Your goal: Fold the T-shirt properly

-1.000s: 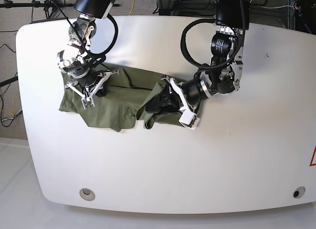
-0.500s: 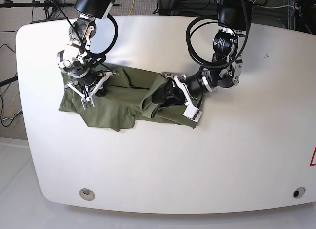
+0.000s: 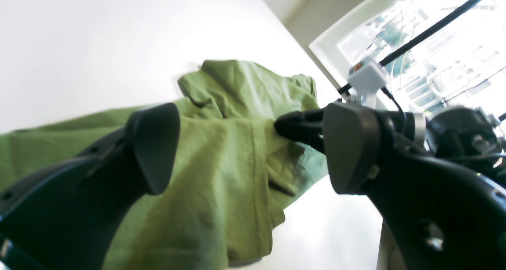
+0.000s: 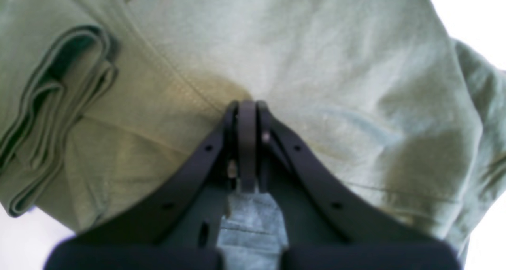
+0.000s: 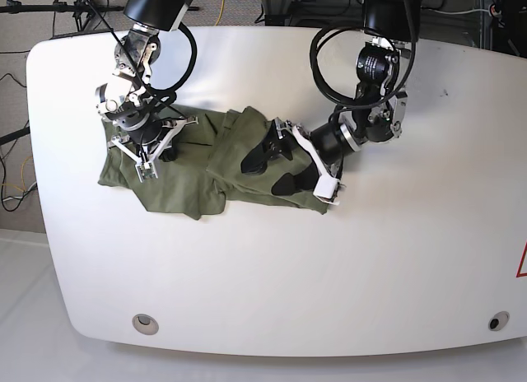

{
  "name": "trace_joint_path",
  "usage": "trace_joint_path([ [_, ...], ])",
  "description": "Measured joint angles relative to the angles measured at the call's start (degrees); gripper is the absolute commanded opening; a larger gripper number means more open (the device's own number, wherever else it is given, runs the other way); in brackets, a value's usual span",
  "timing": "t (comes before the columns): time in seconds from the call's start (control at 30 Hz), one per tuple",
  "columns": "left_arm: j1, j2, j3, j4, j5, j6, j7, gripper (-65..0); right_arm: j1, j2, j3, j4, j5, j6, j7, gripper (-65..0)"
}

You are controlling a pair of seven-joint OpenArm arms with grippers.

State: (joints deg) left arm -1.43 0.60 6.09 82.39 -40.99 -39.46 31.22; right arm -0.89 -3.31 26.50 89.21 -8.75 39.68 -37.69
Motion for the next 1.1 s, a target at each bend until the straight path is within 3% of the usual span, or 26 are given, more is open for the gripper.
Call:
trace_joint_path([
  [0.2, -0.3, -0.7, -0.1, 2.5, 0.0, 0.0, -0.1, -11.0, -0.6, 0.1, -0.2, 0.1, 0.1, 0.0, 0.5, -65.0],
  [0.6, -3.4, -8.1, -0.2, 3.6, 0.4, 0.0, -0.9, -11.0, -0.8, 0.1, -0.2, 0.2, 0.2, 0.0, 0.6, -65.0],
  [1.0, -5.9, -11.1, -0.2, -12.9, 0.5, 0.4, -1.0, -11.0, -0.8, 0.1, -0.2, 0.4, 0.2, 0.0, 0.6, -65.0],
  [1.1, -6.2, -11.0, -0.1, -17.2, 0.7, 0.3, -4.0, -11.2, -0.9, 0.0, -0.2, 1.5, 0.0, 0.0, -0.4, -65.0],
])
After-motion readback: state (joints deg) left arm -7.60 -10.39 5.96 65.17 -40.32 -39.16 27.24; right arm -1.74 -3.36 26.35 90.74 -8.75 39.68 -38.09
